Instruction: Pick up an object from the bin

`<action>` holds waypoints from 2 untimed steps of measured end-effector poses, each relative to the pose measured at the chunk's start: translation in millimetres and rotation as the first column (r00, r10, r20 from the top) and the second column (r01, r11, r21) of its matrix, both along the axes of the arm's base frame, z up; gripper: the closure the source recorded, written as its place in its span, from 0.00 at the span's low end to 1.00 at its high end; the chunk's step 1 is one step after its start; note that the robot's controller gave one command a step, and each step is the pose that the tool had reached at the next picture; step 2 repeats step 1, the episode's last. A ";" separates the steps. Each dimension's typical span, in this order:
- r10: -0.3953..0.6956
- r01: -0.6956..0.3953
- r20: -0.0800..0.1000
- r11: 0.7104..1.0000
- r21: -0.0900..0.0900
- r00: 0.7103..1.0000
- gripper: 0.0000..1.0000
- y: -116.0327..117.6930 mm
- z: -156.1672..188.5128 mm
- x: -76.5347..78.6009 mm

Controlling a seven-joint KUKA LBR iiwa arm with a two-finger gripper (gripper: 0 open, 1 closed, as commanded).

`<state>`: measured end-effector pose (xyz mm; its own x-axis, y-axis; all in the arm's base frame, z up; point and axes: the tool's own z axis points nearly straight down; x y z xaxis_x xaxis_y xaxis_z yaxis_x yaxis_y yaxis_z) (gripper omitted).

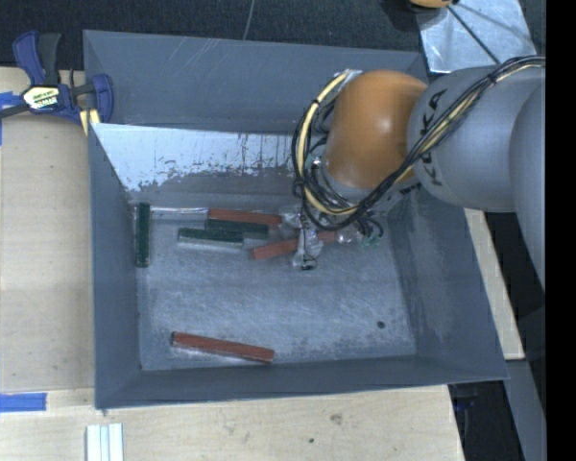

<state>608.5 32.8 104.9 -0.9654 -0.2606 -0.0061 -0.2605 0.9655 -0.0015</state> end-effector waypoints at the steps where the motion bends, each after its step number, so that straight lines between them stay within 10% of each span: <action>1: 0.000 0.000 -0.006 1.000 0.000 1.000 1.00 0.0 5.8 -1.1; 2: 0.000 0.000 -0.006 1.000 0.000 1.000 1.00 0.0 5.8 -1.1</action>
Offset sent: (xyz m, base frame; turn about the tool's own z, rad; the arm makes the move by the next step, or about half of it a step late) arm 0.0001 0.0001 0.0344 0.0000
